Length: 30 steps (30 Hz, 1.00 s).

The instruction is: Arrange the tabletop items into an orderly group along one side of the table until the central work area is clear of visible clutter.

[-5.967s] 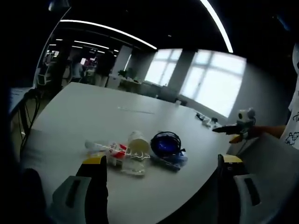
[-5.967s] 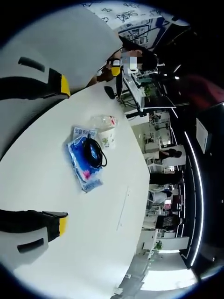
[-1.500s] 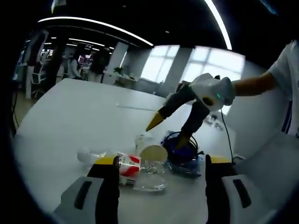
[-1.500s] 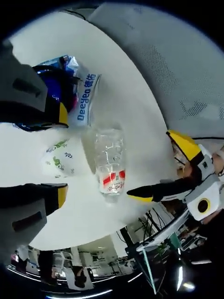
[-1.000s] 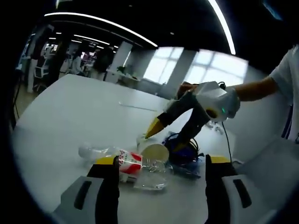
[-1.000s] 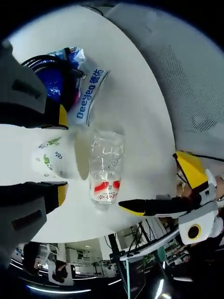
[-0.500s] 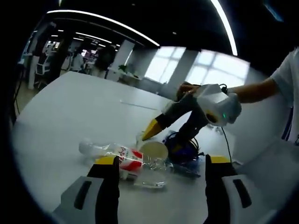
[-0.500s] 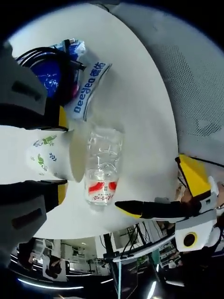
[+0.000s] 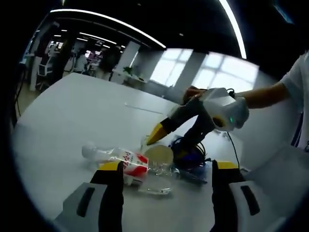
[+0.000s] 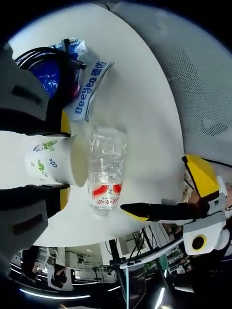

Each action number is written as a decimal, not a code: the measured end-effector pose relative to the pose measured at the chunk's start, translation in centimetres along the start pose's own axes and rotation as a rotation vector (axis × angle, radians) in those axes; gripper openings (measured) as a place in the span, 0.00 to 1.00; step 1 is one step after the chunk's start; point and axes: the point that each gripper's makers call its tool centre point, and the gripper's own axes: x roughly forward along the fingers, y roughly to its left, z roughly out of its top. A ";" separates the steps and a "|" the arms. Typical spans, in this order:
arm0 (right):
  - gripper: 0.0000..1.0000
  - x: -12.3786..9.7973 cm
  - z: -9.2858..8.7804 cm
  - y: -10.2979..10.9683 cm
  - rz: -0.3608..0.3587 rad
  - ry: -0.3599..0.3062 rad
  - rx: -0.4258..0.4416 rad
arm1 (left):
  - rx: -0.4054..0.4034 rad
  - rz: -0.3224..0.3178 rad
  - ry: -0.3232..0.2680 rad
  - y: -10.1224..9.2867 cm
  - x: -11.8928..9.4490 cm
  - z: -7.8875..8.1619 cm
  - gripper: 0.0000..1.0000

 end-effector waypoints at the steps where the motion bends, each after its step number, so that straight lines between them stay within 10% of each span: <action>1: 0.36 0.0 0.0 0.0 -0.002 -0.001 0.003 | -0.001 0.000 -0.001 0.0 0.0 0.0 0.72; 12: 0.35 -1.0 -1.3 -0.6 -0.049 0.006 0.064 | 0.001 -0.005 -0.005 -0.1 0.3 0.3 0.72; 30: 0.34 -2.9 -2.2 -2.9 -0.295 -0.131 0.510 | 0.002 -0.006 -0.007 0.1 0.1 0.6 0.71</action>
